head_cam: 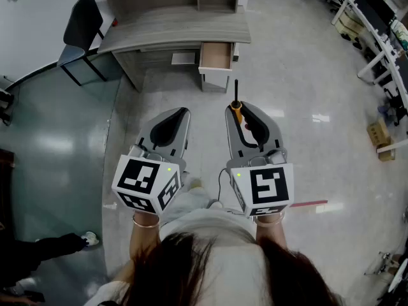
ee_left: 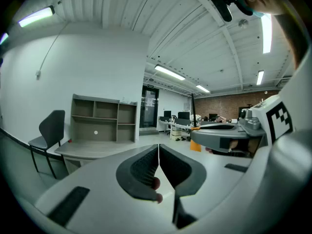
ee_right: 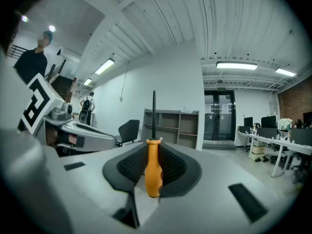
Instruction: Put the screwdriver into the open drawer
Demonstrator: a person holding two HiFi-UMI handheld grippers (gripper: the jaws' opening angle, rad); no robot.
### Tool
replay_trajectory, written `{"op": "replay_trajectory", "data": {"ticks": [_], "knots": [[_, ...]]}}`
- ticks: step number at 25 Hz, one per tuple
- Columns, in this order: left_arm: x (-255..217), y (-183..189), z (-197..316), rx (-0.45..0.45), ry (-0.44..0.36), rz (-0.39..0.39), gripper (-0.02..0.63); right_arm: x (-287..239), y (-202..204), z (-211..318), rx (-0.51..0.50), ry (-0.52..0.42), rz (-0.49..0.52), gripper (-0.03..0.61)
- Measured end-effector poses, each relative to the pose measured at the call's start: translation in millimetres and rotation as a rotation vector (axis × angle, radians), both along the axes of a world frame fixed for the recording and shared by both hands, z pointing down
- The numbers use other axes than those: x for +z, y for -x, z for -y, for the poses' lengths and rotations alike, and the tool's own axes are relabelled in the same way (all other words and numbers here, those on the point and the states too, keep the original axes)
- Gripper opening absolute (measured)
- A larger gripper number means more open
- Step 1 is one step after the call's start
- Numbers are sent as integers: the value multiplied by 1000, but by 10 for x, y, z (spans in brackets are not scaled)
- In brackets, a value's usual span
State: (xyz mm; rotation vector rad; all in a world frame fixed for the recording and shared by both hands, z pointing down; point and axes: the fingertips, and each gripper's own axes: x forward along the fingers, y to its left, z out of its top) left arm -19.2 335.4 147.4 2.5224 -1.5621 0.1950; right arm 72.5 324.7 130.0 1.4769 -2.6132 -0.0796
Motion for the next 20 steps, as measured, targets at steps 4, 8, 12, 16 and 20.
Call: {"op": "replay_trajectory", "data": {"ticks": [4, 8, 12, 16, 20], "knots": [[-28, 129, 163, 17, -2, -3, 21, -20, 109, 167, 29, 5, -6, 81], [-25, 273, 317, 32, -2, -5, 21, -13, 234, 307, 46, 3, 1, 81], [-3, 427, 480, 53, 1, -9, 21, -22, 371, 465, 75, 2, 1, 81], [0, 603, 624, 76, 1, -19, 21, -43, 548, 592, 99, -2, -14, 81], [0, 736, 697, 99, 4, -25, 21, -55, 673, 653, 128, -3, -23, 81]]}}
